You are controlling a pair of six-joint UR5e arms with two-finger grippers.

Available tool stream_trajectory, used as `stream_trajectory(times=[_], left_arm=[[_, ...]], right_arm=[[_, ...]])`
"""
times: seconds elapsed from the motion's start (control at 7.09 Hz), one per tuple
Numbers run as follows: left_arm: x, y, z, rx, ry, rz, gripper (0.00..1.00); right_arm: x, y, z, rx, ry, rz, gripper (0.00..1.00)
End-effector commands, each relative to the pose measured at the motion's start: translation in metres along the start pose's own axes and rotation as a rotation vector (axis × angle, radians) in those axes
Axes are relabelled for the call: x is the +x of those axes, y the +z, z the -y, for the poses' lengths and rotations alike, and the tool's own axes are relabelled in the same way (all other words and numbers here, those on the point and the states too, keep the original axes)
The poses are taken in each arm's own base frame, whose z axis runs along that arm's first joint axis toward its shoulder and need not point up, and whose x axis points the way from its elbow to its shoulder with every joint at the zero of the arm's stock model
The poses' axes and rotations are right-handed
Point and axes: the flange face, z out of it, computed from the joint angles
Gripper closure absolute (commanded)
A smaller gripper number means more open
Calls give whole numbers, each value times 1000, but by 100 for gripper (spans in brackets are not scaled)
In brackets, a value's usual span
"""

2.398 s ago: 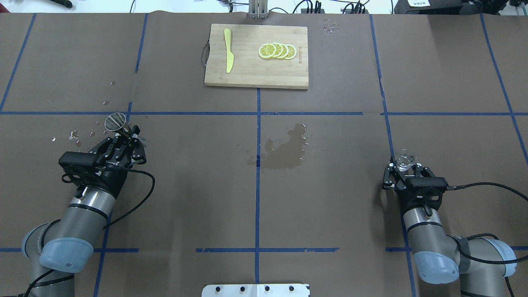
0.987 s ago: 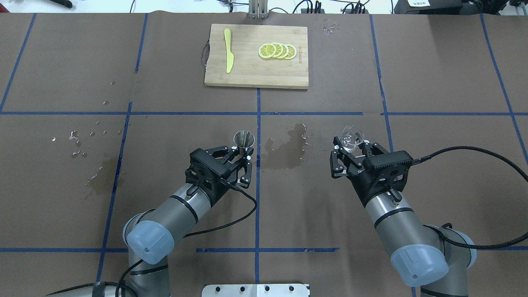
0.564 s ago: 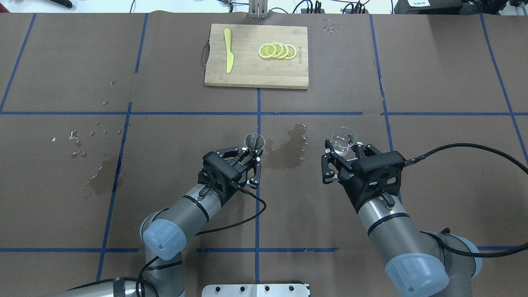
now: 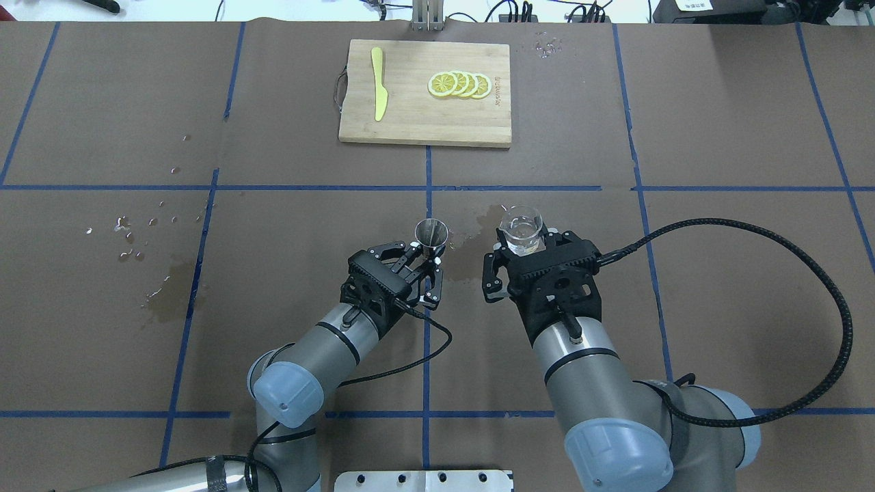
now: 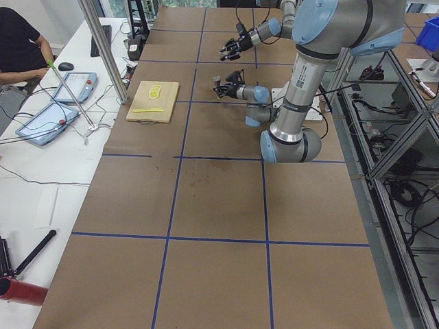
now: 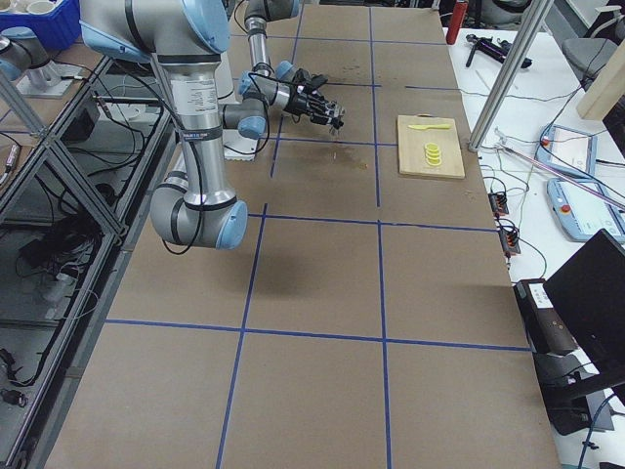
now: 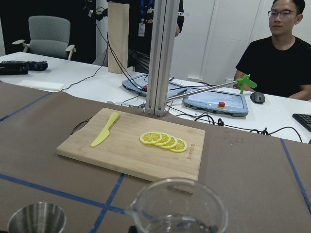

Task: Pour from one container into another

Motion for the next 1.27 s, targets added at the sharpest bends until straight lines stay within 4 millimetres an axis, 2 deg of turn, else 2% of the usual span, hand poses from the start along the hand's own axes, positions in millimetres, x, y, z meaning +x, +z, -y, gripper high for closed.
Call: stream_trajectory(times=[0.0, 0.14, 0.42, 0.71, 0.85, 1.13], left_arm=[[5, 4, 1, 2, -3, -2, 100], [9, 7, 3, 4, -4, -2, 100], [15, 10, 8, 7, -9, -11, 100], [15, 11, 9, 6, -5, -12, 100], [17, 11, 9, 5, -5, -13, 100], [18, 12, 9, 4, -6, -18, 100]], right_arm=[[-20, -1, 16, -7, -67, -9, 88], [-29, 1, 22, -21, -102, -32, 89], [-32, 7, 24, -43, -159, -70, 89], [-41, 13, 38, -68, -210, -109, 90], [-43, 17, 32, -86, -228, -112, 90], [-44, 24, 33, -91, -310, -121, 90]])
